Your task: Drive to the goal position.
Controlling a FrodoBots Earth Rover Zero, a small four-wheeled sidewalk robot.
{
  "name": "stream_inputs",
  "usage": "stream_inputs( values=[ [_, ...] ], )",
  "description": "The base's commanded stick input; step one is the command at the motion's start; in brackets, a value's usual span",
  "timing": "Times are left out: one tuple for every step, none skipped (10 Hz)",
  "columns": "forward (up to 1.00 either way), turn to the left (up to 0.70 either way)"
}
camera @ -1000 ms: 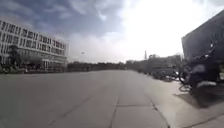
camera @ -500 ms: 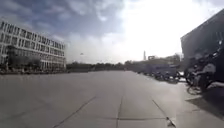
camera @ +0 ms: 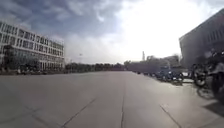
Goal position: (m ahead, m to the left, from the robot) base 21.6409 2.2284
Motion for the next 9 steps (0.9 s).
stream_inputs(
  values=[
    [0.85, 0.00],
    [0.85, 0.00],
    [0.85, 0.00],
    [0.85, 0.00],
    [0.85, 0.00],
    [0.85, 0.00],
    [0.85, 0.00],
    [0.85, 0.00],
    [0.85, 0.00]
  ],
)
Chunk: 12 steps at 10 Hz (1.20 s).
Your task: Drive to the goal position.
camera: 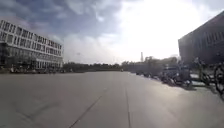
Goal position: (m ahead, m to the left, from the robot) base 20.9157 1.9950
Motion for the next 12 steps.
stream_inputs(
  values=[
    [0.85, 0.06],
    [0.85, 0.16],
    [0.85, 0.24],
    [0.85, 0.26],
    [0.85, 0.21],
    [0.85, 0.03],
    [0.85, 0.01],
    [0.85, 0.00],
    [0.85, 0.00],
    [0.85, 0.00],
    [0.85, 0.00],
    [0.85, 0.00]
  ],
)
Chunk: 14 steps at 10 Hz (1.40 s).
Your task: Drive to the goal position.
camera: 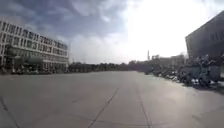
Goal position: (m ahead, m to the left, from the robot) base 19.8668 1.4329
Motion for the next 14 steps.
stream_inputs(
  values=[
    [0.85, 0.00],
    [0.85, 0.00],
    [0.85, 0.00],
    [0.85, 0.00],
    [0.85, 0.00],
    [0.85, 0.00],
    [0.85, 0.00],
    [0.85, 0.00],
    [0.85, -0.04],
    [0.85, -0.12],
    [0.85, -0.20],
    [0.85, -0.26],
    [0.85, -0.28],
    [0.85, -0.20]
  ],
)
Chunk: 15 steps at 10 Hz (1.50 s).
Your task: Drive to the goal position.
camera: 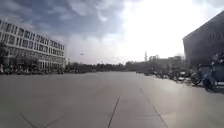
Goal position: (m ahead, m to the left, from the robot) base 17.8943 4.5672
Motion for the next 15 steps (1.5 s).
stream_inputs(
  values=[
    [0.85, -0.06],
    [0.85, 0.00],
    [0.85, 0.00],
    [0.85, 0.00],
    [0.85, 0.00],
    [0.85, 0.00],
    [0.85, 0.00],
    [0.85, 0.00],
    [0.85, 0.00],
    [0.85, 0.00],
    [0.85, 0.00],
    [0.85, 0.00],
    [0.85, 0.00],
    [0.85, 0.00],
    [0.85, 0.04]
  ],
)
